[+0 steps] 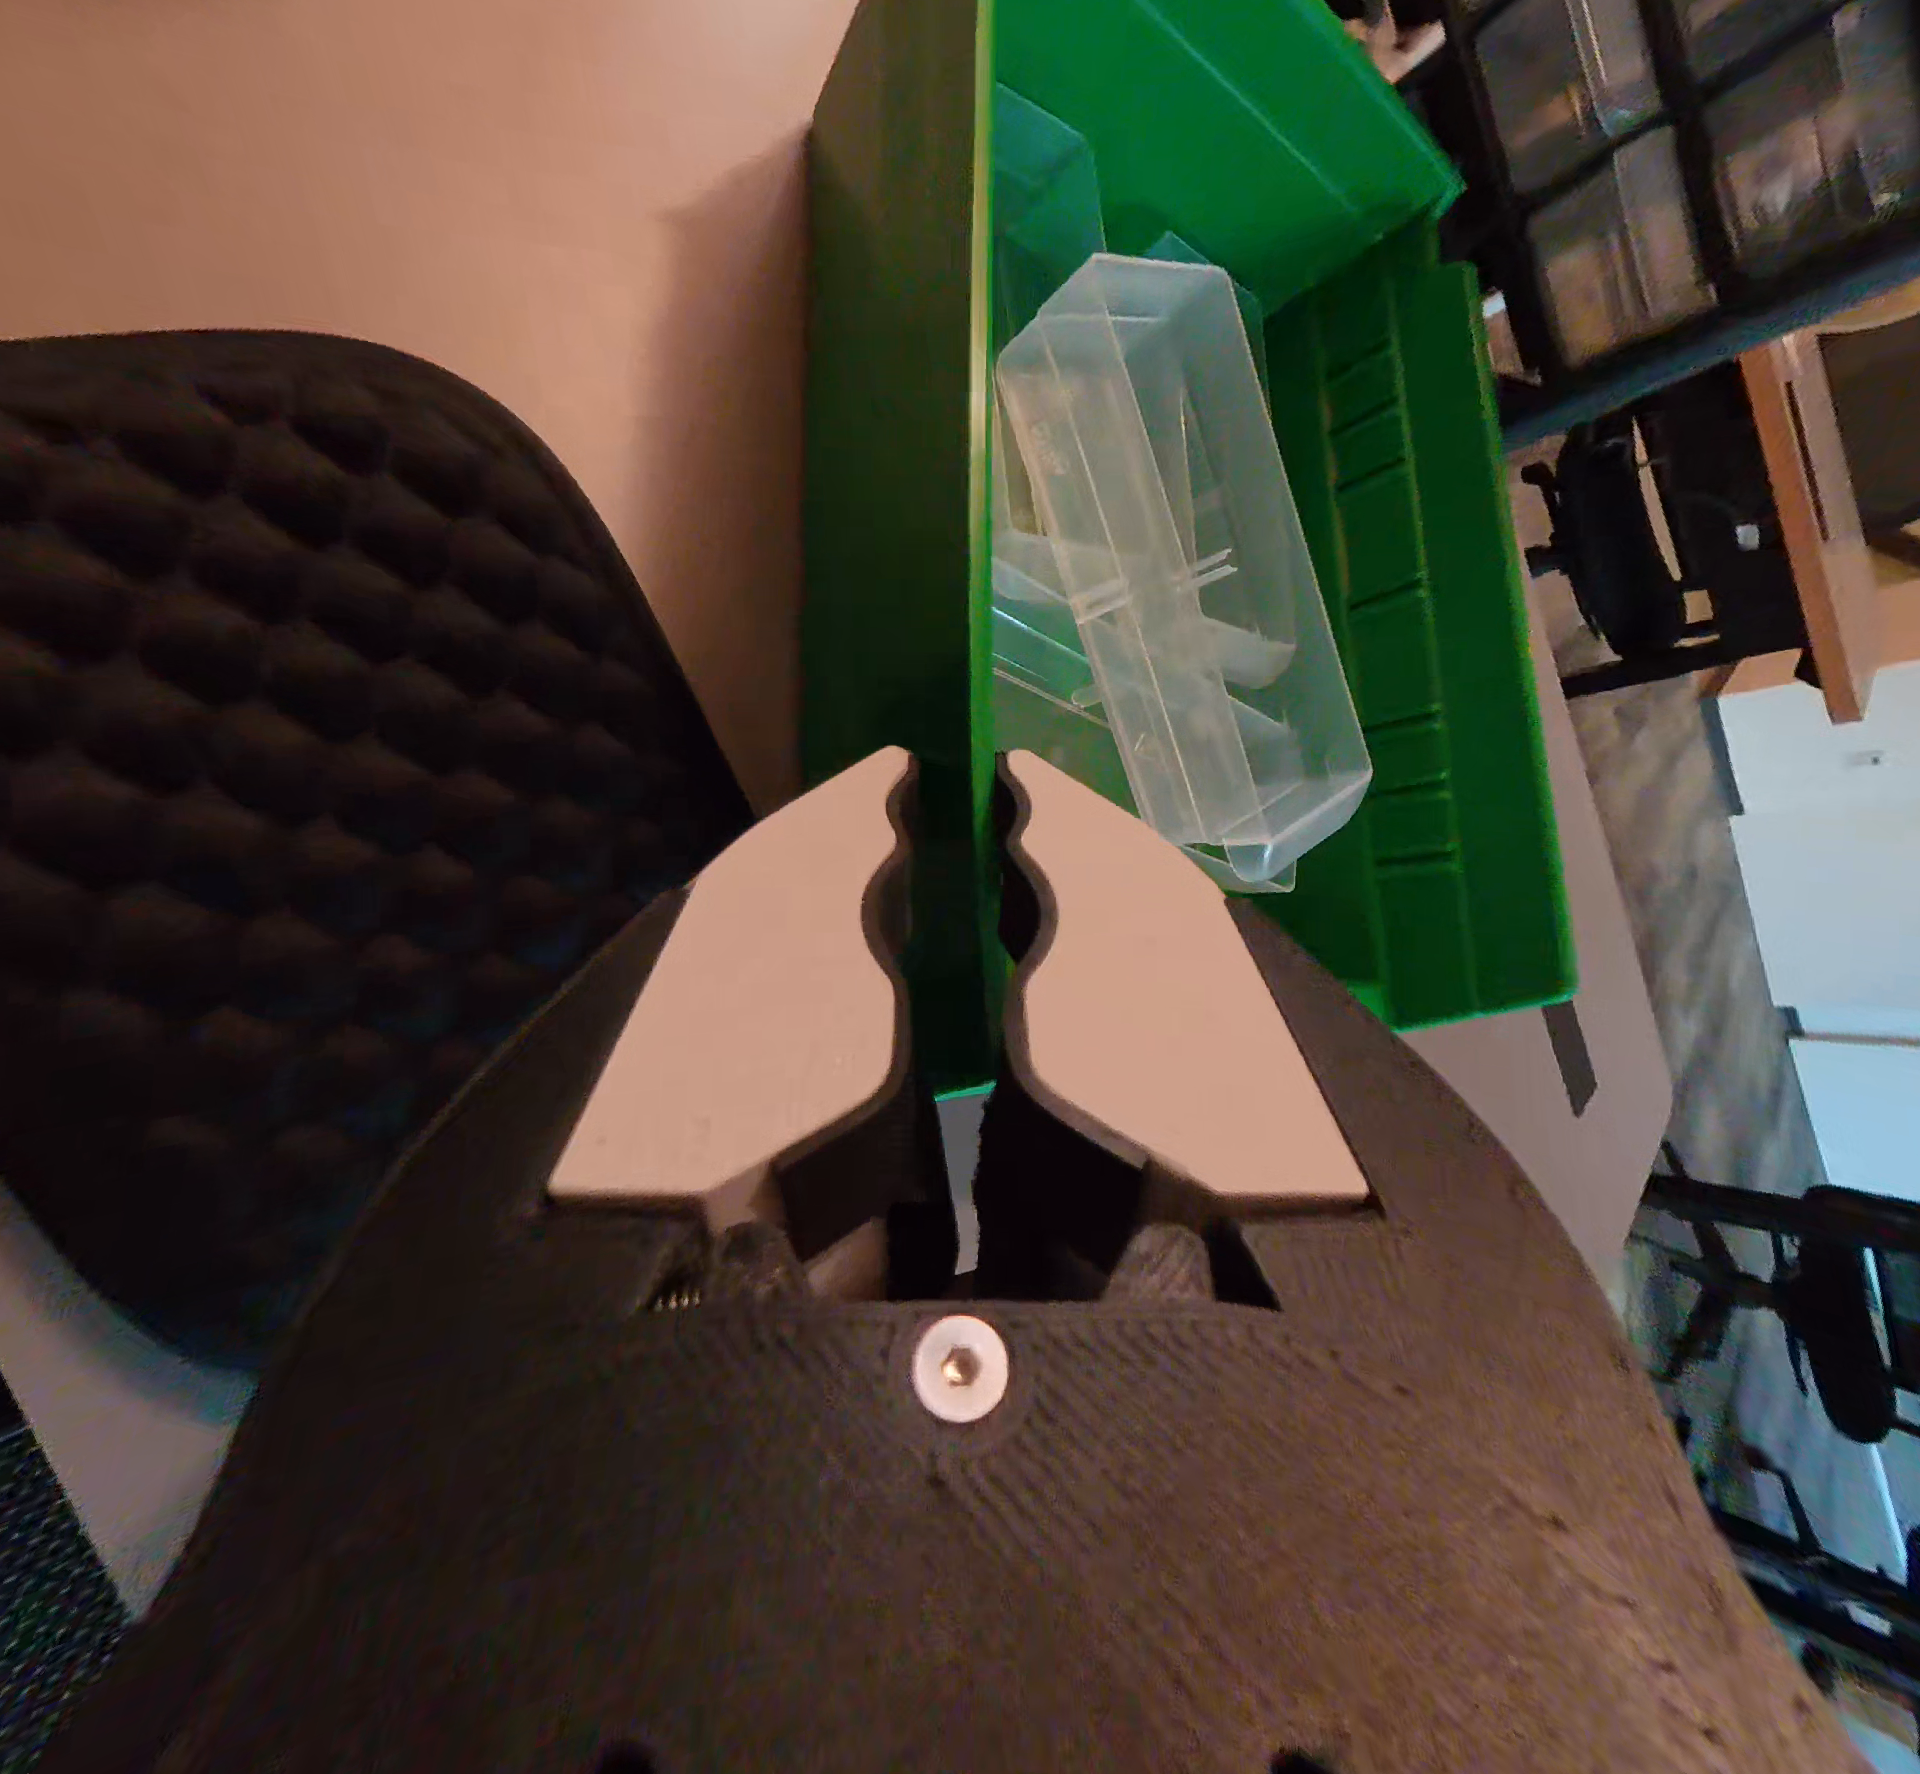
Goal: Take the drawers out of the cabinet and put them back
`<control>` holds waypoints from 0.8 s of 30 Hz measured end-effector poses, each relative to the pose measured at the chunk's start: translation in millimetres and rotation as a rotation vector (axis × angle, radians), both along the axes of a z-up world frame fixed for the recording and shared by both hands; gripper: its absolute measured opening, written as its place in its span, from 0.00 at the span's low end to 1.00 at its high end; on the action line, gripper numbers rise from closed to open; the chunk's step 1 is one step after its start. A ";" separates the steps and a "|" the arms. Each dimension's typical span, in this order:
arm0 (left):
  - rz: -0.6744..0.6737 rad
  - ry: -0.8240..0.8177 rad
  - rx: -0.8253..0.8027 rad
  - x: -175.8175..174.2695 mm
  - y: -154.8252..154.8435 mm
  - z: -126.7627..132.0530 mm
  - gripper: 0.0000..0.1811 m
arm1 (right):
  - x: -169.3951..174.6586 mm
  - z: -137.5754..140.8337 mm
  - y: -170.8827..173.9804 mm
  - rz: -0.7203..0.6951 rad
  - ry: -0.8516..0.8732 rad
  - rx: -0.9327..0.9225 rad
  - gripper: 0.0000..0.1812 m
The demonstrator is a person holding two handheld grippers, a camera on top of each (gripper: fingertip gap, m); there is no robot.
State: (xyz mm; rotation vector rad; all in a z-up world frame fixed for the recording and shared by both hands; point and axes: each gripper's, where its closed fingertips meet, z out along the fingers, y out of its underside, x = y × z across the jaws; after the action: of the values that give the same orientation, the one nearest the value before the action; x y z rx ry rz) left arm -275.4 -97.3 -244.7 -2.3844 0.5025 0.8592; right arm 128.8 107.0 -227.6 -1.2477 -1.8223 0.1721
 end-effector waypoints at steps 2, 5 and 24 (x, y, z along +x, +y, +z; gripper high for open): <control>-0.005 -0.015 0.036 1.2 0.7 5.1 0.17 | -3.2 -0.4 -2.9 0.041 -0.003 -0.009 0.07; -0.011 -0.017 0.078 3.0 2.5 11.9 0.17 | -9.7 -1.6 -9.7 0.151 -0.020 -0.023 0.06; -0.002 0.258 0.193 -4.8 -8.0 75.1 0.17 | -48.1 -19.0 2.6 0.316 -0.544 -0.004 0.08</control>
State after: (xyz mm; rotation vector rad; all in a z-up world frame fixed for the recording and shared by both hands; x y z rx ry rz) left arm -280.2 -105.3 -169.6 -2.1103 0.4958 1.1677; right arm 80.7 109.6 -246.6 -1.0645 -2.4874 0.0064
